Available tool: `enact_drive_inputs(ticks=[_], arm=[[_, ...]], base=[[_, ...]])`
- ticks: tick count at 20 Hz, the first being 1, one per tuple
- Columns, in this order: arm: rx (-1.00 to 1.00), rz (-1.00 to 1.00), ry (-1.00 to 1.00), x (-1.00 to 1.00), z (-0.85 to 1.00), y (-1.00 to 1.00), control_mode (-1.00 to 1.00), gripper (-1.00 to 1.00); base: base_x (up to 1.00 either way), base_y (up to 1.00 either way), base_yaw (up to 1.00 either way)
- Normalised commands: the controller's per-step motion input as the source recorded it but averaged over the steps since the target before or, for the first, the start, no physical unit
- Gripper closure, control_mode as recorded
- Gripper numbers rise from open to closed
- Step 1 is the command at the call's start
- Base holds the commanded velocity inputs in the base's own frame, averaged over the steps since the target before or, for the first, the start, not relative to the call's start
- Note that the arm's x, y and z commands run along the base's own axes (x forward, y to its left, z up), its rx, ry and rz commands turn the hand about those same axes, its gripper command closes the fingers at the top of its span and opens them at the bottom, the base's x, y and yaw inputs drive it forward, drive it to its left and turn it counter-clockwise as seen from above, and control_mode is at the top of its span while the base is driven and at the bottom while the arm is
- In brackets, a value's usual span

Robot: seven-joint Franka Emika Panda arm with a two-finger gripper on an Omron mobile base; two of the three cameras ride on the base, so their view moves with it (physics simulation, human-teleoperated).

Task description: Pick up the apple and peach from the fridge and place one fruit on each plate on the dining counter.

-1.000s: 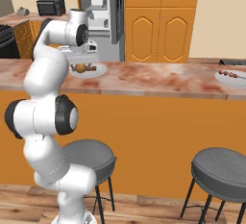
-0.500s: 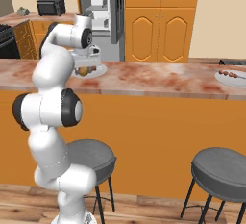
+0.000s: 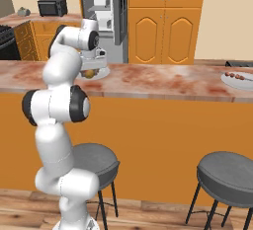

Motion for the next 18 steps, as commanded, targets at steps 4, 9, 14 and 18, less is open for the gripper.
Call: enact_drive_inputs(ticks=[4, 9, 14, 18], arm=[[0.00, 0.03, 0.01, 0.29, -0.14, 0.00, -1.00, 1.00], [0.00, 0.02, 0.04, 0.30, -0.06, 0.00, -1.00, 1.00], [0.00, 0.01, 0.05, 0.30, -0.05, 0.01, -1.00, 1.00], [0.00, 0.00, 0.06, 0.33, -0.01, 0.07, -1.00, 1.00]], base=[[0.00, 0.00, 0.00], [0.00, 0.00, 0.00], [0.00, 0.00, 0.00], [0.00, 0.00, 0.00]])
